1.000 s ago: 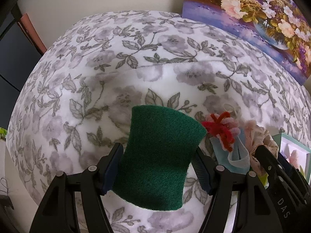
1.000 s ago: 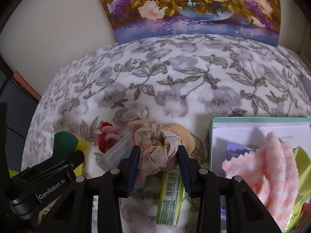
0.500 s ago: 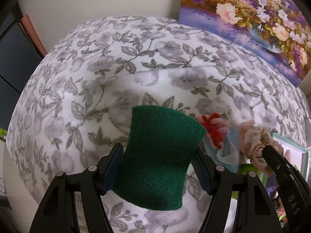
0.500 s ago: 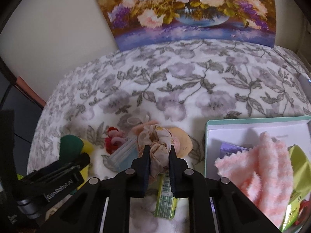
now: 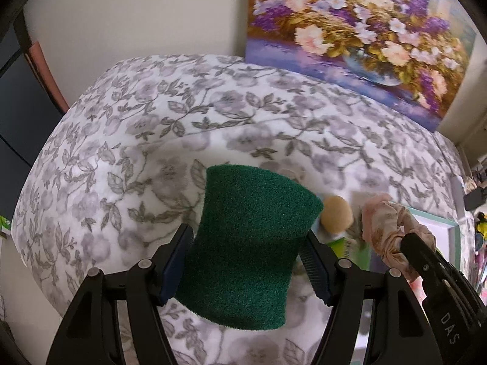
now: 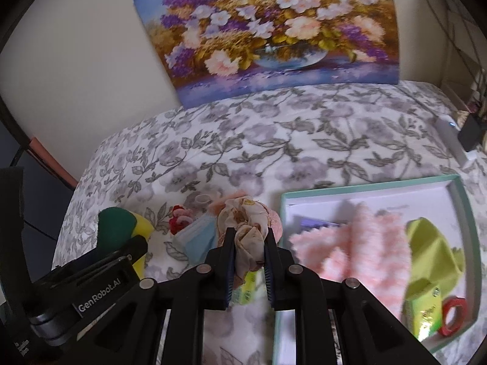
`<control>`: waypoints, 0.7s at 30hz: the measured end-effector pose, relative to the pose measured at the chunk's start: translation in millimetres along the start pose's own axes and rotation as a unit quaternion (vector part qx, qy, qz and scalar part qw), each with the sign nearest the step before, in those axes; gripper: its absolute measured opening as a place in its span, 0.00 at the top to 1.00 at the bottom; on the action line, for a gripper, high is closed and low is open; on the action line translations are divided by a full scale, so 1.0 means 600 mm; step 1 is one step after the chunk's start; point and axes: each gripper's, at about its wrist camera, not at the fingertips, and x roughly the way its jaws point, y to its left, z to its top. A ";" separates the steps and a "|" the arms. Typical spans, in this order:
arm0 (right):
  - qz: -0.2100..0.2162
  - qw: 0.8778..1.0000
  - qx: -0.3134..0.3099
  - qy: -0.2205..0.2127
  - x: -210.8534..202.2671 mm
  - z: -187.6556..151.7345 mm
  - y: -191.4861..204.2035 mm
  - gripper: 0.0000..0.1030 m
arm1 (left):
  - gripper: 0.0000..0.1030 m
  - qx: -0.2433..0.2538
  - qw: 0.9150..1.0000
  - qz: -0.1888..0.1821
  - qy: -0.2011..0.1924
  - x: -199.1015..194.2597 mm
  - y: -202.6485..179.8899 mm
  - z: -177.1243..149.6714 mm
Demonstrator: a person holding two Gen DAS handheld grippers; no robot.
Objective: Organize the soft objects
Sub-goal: 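Carry the sponge with the left tool while the right tool carries the scrunchie over the tray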
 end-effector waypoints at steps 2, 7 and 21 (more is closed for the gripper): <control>-0.001 1.000 0.009 -0.004 -0.011 -0.002 -0.015 0.83 | 0.31 0.004 1.000 -0.005 -0.002 -0.008 -0.015 -0.006; -0.022 0.998 0.048 -0.023 -0.048 -0.001 -0.080 0.83 | 0.31 0.012 1.000 -0.022 -0.004 -0.026 -0.063 -0.023; -0.113 0.981 0.148 -0.046 -0.102 -0.018 -0.277 0.83 | 0.31 0.116 0.991 -0.069 -0.018 -0.055 -0.255 -0.071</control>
